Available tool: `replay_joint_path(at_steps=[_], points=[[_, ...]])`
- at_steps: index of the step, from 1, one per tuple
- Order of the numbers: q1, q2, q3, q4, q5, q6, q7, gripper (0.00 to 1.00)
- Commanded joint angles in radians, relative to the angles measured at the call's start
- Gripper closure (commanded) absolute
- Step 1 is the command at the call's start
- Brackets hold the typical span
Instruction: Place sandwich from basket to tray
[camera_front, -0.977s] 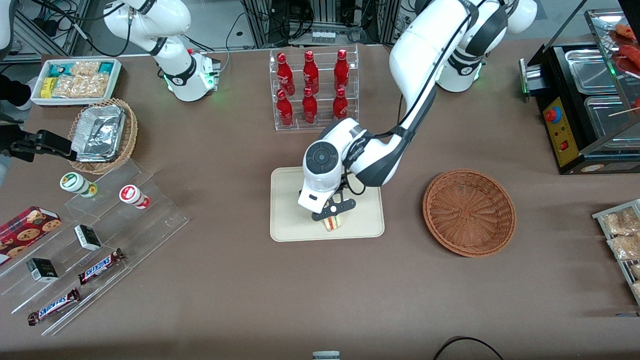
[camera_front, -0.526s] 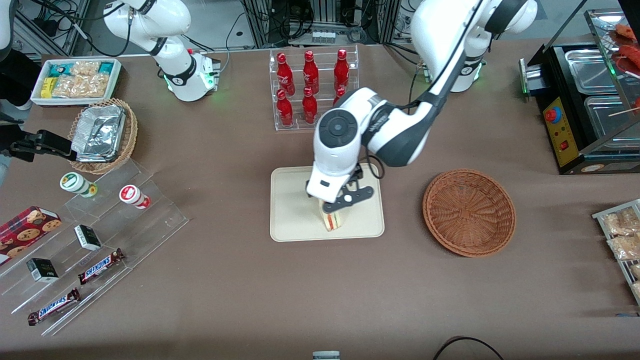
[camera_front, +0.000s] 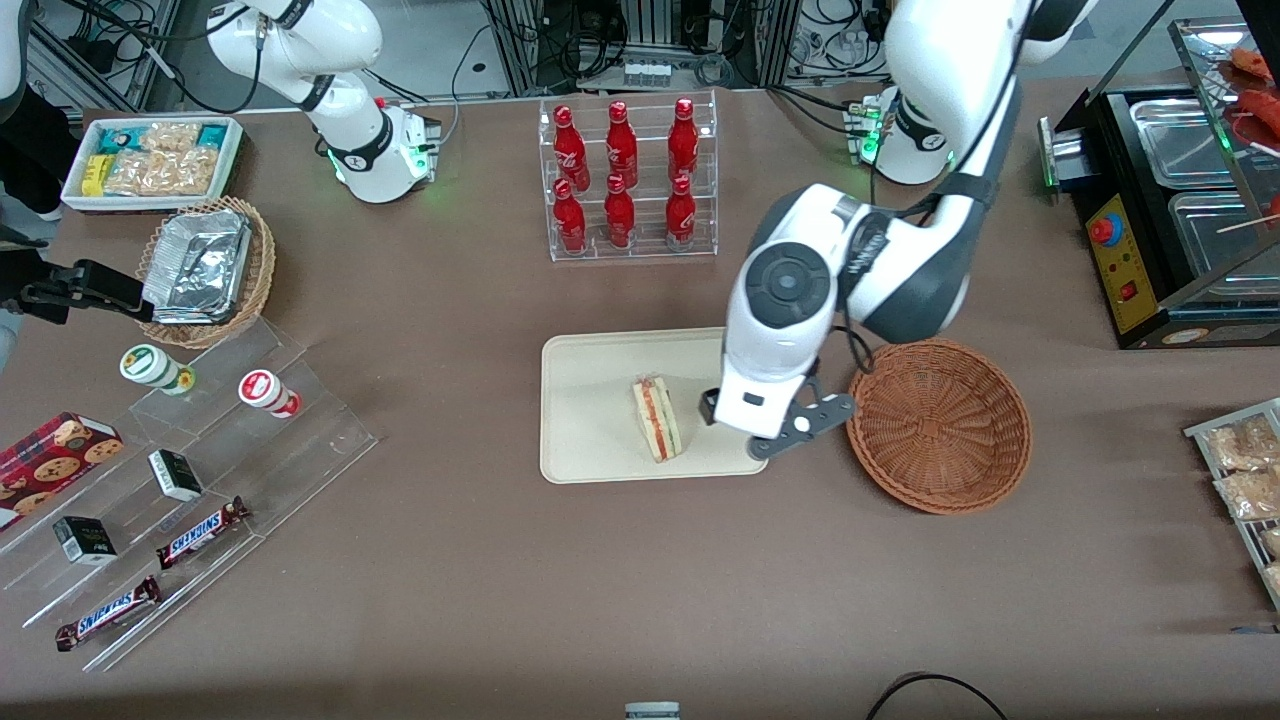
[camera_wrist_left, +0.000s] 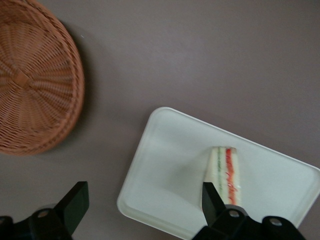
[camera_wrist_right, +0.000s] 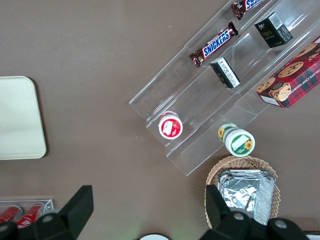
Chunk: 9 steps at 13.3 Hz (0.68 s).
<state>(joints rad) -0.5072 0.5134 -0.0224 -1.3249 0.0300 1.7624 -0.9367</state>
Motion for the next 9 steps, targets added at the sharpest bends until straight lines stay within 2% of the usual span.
replay_joint_path(at_steps=[1, 6, 9], points=[[0.091, -0.139, -0.005, -0.143, -0.005, -0.012, 0.149, 0.00], [0.223, -0.245, -0.007, -0.209, -0.027, -0.072, 0.395, 0.00], [0.363, -0.364, -0.057, -0.280, -0.056, -0.142, 0.638, 0.00]])
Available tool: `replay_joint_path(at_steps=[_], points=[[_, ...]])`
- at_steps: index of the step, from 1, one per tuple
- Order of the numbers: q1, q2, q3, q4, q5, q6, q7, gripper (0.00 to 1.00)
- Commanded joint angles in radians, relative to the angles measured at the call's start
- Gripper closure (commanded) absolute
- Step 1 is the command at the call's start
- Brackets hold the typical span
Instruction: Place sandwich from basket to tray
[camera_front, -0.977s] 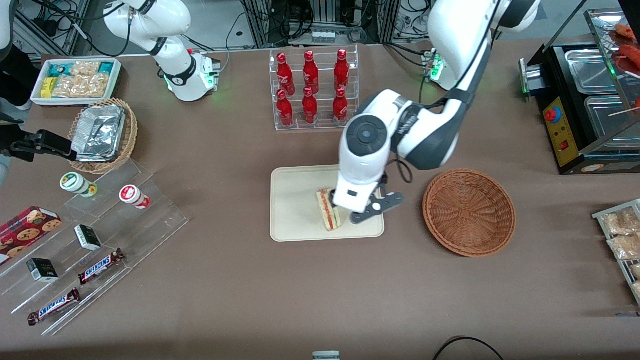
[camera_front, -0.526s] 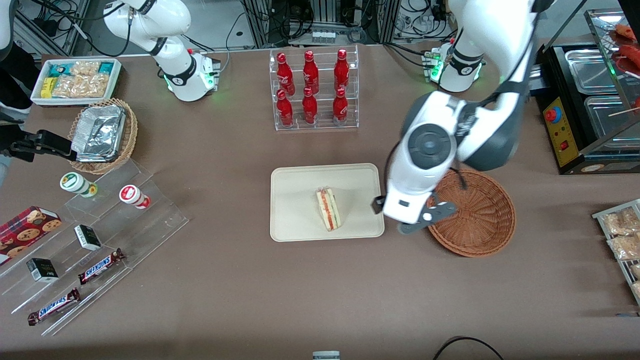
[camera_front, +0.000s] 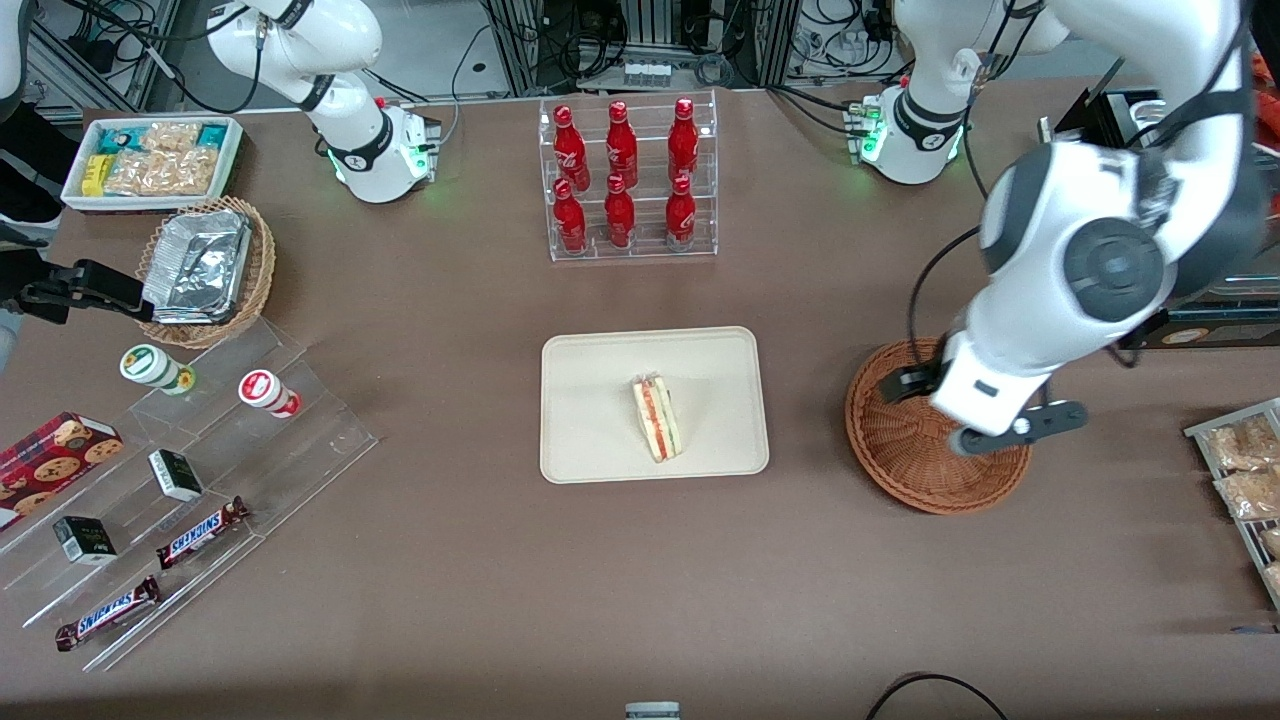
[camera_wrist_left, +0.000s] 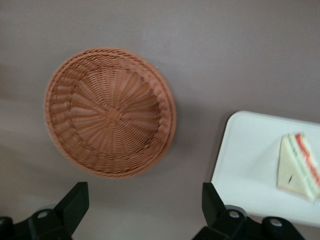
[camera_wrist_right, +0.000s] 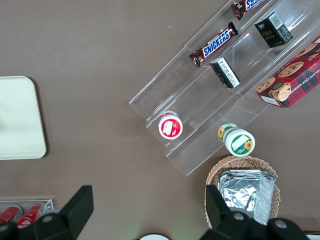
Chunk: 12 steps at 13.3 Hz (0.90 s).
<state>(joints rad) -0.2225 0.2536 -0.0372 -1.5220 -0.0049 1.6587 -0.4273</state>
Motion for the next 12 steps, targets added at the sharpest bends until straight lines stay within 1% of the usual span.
replay_joint_path(at_steps=[1, 3, 4, 8, 10, 12], points=[[0.118, -0.125, -0.064, -0.082, -0.021, -0.089, 0.218, 0.00], [0.248, -0.190, -0.159, -0.131, -0.020, -0.135, 0.365, 0.00], [0.265, -0.220, -0.161, -0.151, -0.021, -0.143, 0.395, 0.00], [0.267, -0.292, -0.150, -0.153, -0.018, -0.236, 0.404, 0.00], [0.258, -0.310, -0.103, -0.150, -0.020, -0.244, 0.458, 0.00], [0.258, -0.326, -0.095, -0.152, -0.018, -0.243, 0.473, 0.00]])
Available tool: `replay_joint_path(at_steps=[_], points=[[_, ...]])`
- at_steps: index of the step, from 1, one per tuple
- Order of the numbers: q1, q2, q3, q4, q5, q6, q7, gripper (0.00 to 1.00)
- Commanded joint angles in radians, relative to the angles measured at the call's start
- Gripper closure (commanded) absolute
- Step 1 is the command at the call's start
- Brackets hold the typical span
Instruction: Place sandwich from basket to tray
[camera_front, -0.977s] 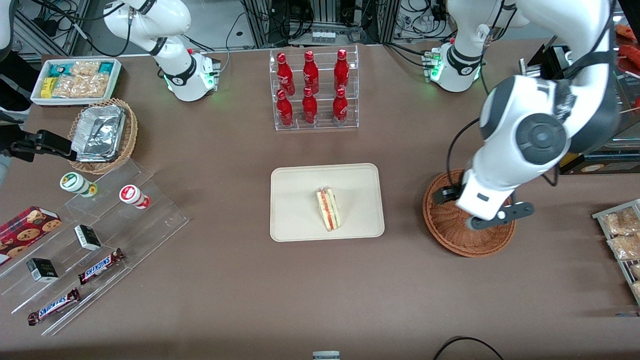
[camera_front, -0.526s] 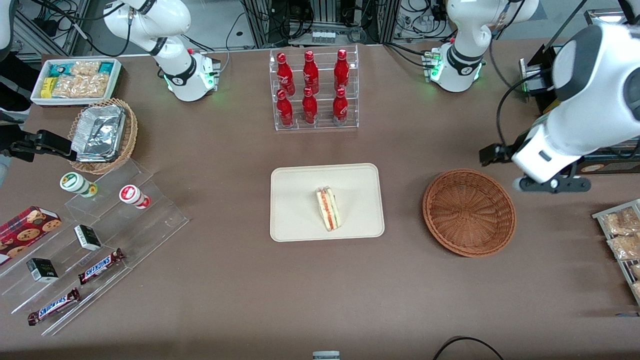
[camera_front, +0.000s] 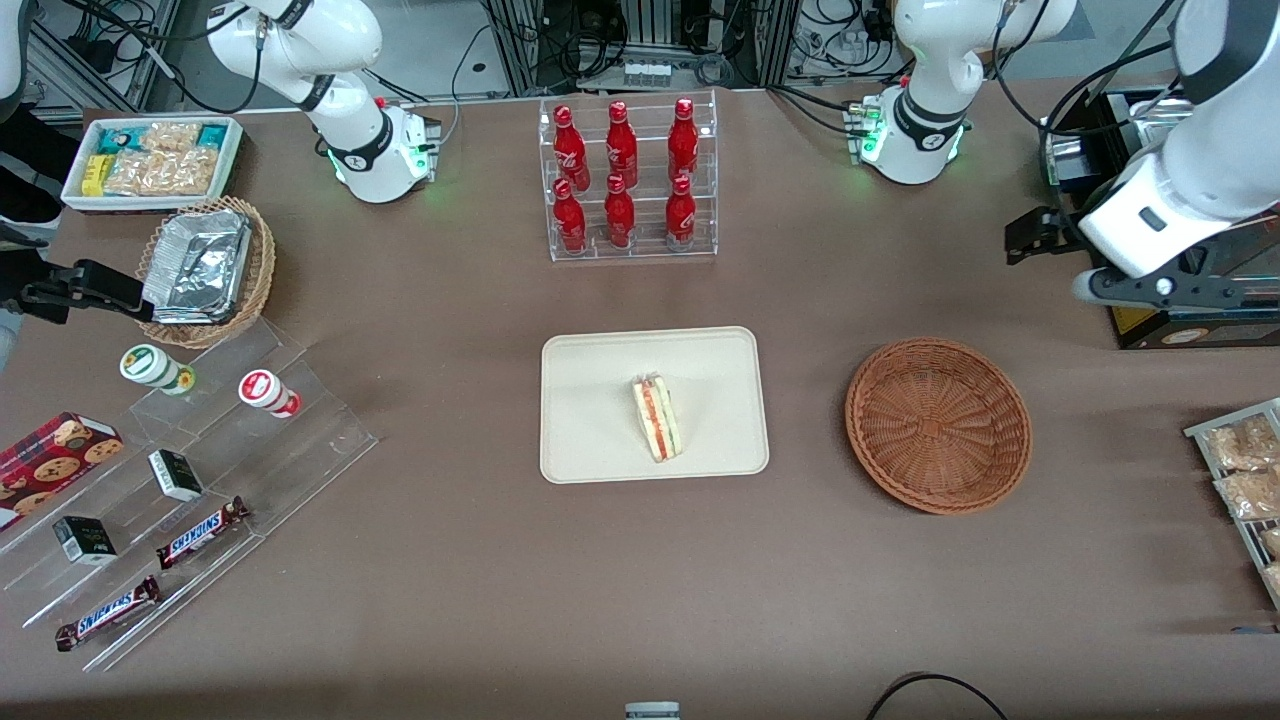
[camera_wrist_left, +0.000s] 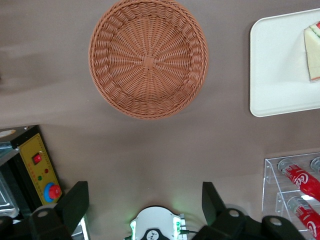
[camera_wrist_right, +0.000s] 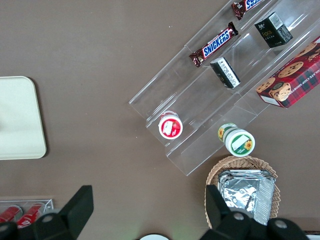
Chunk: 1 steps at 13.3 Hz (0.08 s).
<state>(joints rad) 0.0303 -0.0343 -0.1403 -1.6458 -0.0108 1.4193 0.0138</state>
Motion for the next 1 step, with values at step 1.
replay_joint_path(at_steps=[1], points=[[0.005, -0.038, 0.011, -0.028, -0.011, -0.003, 0.031, 0.00]])
